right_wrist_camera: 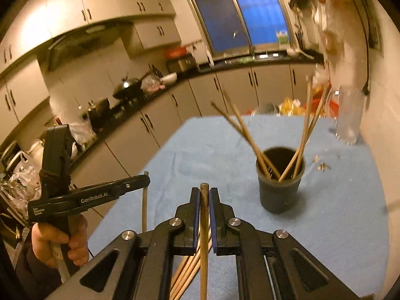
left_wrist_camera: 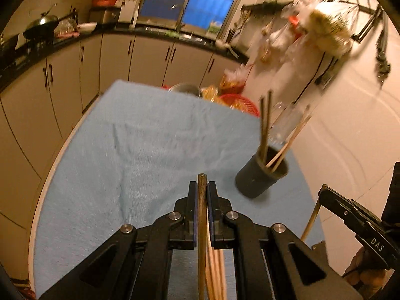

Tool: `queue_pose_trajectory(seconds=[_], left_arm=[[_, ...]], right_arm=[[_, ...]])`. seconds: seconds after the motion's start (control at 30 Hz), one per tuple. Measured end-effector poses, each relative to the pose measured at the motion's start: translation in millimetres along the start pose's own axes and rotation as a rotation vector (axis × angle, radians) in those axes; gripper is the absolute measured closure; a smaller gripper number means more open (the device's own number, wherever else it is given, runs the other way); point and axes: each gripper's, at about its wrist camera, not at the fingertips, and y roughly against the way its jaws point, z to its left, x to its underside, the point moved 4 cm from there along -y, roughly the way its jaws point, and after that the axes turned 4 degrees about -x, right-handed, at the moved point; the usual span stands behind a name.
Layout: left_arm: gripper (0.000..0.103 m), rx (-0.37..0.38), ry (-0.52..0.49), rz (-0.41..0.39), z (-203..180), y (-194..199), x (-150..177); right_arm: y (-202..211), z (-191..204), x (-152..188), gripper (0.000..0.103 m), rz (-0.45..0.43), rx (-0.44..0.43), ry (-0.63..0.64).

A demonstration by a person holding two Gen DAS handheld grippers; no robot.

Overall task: Organize utensils
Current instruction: 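Lift both held chopsticks and carry them over the black holder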

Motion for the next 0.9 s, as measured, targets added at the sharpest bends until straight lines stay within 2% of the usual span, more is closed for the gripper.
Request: queue_pose_trajectory(seconds=[0.27, 0.9], left_arm=[[0.096, 0.022, -0.017, -0.083, -16.2, 34.5, -16.3], [0.096, 0.039, -0.063, -0.16, -40.9, 57.7, -35.6]], right_arm=[[44.2, 8.0, -16.2, 0.095, -0.08, -0.002, 0.026], [77.0, 9.3, -43.6, 0.095, -0.169, 0.017, 0.073]])
